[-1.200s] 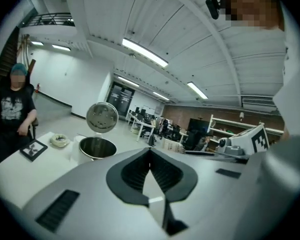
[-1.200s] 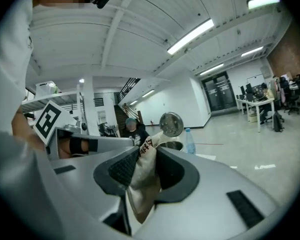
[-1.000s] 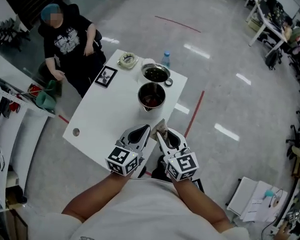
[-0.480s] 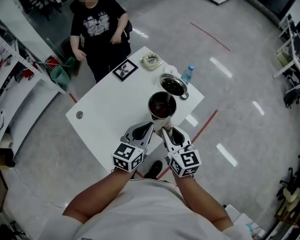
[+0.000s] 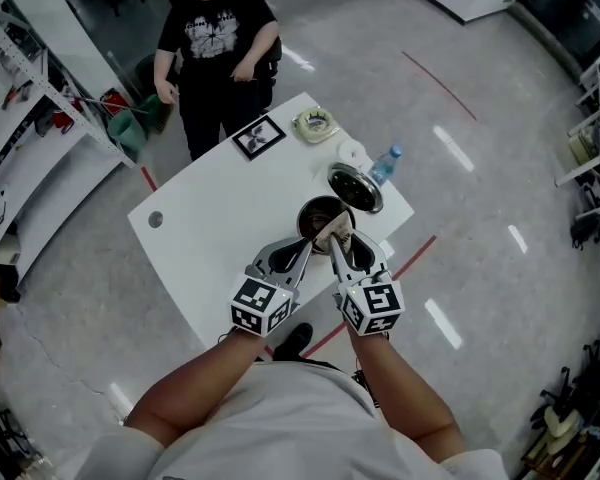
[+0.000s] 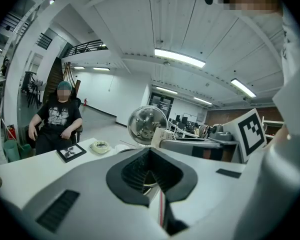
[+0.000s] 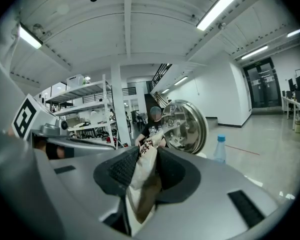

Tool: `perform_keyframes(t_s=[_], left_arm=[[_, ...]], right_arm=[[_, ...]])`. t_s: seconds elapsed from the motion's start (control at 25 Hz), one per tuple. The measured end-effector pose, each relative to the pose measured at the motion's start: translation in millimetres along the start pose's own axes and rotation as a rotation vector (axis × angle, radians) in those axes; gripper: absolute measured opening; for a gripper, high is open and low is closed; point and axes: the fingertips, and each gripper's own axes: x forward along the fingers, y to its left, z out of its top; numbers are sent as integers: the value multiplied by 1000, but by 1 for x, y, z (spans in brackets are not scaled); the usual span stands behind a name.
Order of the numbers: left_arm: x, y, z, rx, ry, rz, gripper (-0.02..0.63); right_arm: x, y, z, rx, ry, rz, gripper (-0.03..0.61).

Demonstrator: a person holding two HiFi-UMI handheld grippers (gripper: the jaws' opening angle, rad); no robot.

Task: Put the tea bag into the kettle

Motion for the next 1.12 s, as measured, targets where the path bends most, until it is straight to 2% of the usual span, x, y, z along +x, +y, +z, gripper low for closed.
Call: perform_keyframes(t_s=[0.4, 0.76, 0.88, 1.0, 1.12], left_arm=[[31, 22, -10, -22, 16, 37, 11], [32, 18, -20, -30, 30, 48, 11], [27, 17, -22, -34, 28, 54, 11], [23, 18, -24, -36, 27, 64, 12], [18, 17, -27, -41, 28, 70, 11]], right_arm=[[30, -9, -21, -17, 66, 16, 109], [36, -16, -34, -20, 95, 17, 125], [37, -13, -36, -31, 93, 27, 157], [38, -10, -36, -53, 85, 23, 222], [38, -9, -37, -65, 83, 15, 233]])
